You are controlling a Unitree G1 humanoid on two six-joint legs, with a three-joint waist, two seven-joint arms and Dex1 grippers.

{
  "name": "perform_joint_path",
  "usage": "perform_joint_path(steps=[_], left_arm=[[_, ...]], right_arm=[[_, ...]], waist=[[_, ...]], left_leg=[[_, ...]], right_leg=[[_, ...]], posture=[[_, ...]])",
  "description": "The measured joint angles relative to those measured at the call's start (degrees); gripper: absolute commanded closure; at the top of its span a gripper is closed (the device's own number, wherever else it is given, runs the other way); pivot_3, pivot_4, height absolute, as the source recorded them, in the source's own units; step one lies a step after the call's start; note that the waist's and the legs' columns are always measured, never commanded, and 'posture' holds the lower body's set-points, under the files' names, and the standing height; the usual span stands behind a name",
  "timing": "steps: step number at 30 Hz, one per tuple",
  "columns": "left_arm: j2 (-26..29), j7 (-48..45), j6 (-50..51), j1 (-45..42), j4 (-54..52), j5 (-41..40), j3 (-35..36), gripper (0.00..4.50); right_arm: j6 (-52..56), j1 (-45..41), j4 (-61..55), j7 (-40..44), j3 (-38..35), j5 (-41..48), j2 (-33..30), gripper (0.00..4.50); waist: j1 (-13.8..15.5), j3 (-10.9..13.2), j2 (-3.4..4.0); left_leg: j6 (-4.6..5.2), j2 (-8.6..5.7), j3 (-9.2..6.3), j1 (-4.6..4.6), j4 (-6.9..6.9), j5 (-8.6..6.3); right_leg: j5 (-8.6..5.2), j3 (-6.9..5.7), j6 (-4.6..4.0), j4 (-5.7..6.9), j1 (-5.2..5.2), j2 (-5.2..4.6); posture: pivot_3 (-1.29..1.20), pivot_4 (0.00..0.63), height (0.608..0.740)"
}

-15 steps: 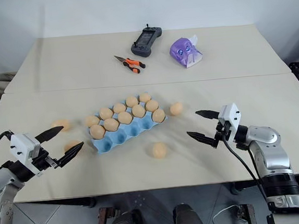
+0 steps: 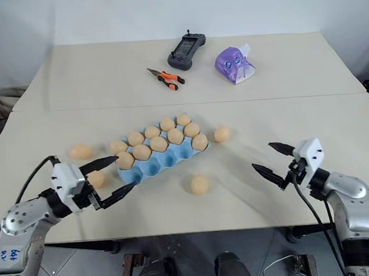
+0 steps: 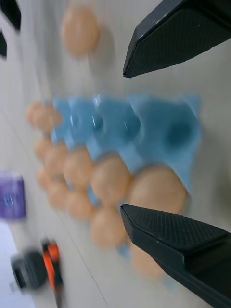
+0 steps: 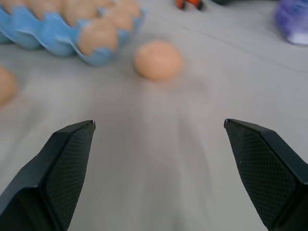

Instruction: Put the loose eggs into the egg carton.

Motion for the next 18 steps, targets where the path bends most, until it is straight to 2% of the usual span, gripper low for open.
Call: perform_joint_path(steps=[6, 13, 18], left_arm=[[0.0, -2.3, -1.5, -1.3, 1.8, 0.1, -1.2, 0.02], [-1.6, -0.2, -2.1, -0.3, 3.0, 0.1, -0.2, 0.02], [-2.6, 2.1, -3.1, 2.0, 2.0, 1.4, 0.1, 0.02]], right_arm=[[0.2, -1.2, -0.1, 0.1, 1.9, -0.7, 0.1, 0.00], [2.0, -20.0, 7.1, 0.2, 11.3, -4.5, 3.2, 0.00], [2.9, -34.2, 23.5, 2.1, 16.1, -8.1, 6.1, 0.00]], waist=[[-1.4, 0.0, 0.00], [-1.9, 0.0, 0.02], [-1.9, 0.0, 0.05]], left_leg=[[-0.04, 0.10, -0.03, 0.12, 0.01, 0.07], [-0.03, 0.07, -0.11, 0.08, 0.02, 0.18], [0.00, 0.07, -0.05, 0.01, 0.06, 0.17]], right_leg=[[0.04, 0.02, -0.04, 0.09, 0.08, -0.06], [0.04, -0.06, -0.05, 0.22, 0.01, -0.05], [0.04, -0.05, -0.05, 0.21, -0.08, 0.00]], posture=[[0.00, 0.150, 0.740], [0.00, 0.150, 0.740], [0.00, 0.150, 0.740]])
